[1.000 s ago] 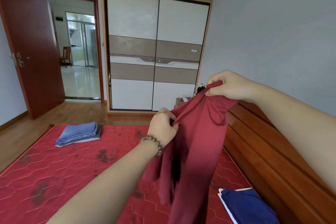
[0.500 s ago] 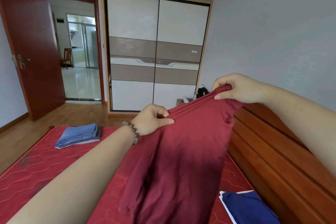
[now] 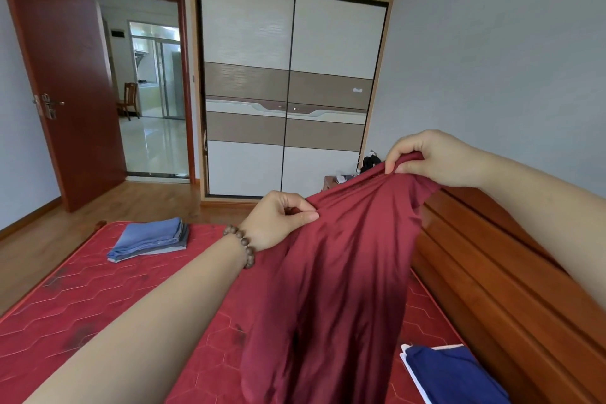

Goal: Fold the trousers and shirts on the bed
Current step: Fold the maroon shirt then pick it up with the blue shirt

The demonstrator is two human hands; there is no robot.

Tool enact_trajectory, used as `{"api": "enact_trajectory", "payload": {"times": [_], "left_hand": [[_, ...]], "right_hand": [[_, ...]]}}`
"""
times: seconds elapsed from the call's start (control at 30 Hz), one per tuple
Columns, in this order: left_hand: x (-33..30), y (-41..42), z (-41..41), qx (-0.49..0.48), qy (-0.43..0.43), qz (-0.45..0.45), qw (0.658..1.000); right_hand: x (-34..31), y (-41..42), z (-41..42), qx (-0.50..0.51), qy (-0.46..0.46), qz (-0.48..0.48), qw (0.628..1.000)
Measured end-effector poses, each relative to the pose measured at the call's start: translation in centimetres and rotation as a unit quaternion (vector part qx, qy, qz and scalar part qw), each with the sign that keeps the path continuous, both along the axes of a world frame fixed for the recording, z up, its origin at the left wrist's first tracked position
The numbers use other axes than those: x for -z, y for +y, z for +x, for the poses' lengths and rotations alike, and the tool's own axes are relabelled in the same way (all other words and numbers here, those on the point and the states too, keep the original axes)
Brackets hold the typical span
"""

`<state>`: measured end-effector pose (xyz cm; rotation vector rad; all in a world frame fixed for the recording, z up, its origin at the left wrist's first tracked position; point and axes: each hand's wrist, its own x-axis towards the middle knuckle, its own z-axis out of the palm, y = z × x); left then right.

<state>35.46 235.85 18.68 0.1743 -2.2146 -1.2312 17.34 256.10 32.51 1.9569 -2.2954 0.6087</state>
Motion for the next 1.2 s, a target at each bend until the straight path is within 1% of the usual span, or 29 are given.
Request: {"api": "enact_trajectory", "payload": {"times": [0.07,0.2,0.3,0.43,0.6,0.7,0.8,0.97,1.03,1.13,1.2], "left_hand": [[0.3,0.4,-0.4,-0.009,0.005,0.002,1.000],[0.8,2.9,-2.1,-0.090,0.047,-0.012,0.995],[1.3,5.3,-3.2,-0.110,0.061,-0.020,0.992],[1.8,7.5,-4.8,-0.126,0.051,-0.027,0.990],[1.7,8.2,-5.9,-0.169,0.036,-0.075,0.982],[1.6,7.2,-5.8,-0.156,0.033,-0.099,0.982],[0.8,5.7,-5.4,-0.114,0.053,-0.054,0.991],[-1.9,2.9,-4.4,-0.081,0.022,-0.030,0.996],[-2.8,2.2,-4.1,-0.092,0.010,-0.062,0.994],[-3.6,1.8,-3.6,-0.114,0.010,-0.183,0.976],[-3.9,1.6,-3.2,-0.107,0.018,-0.252,0.962]], "right_hand": [[0.1,-0.1,0.1,-0.009,0.001,-0.020,1.000],[0.4,-1.0,0.6,-0.026,0.005,-0.041,0.999],[0.5,-1.4,0.9,-0.029,-0.002,-0.053,0.998],[0.9,-1.6,1.3,-0.028,-0.023,-0.067,0.997],[1.2,-1.3,1.3,-0.020,-0.047,-0.074,0.996],[0.7,-0.2,0.6,-0.005,-0.045,-0.074,0.996],[0.5,0.9,-0.1,0.009,-0.026,-0.063,0.998],[0.5,1.3,-0.7,0.021,0.039,-0.014,0.999],[0.5,1.1,-0.9,0.027,0.060,0.011,0.998],[0.4,0.8,-0.9,0.032,0.076,0.043,0.996],[0.3,0.5,-0.9,0.032,0.082,0.053,0.995]]}}
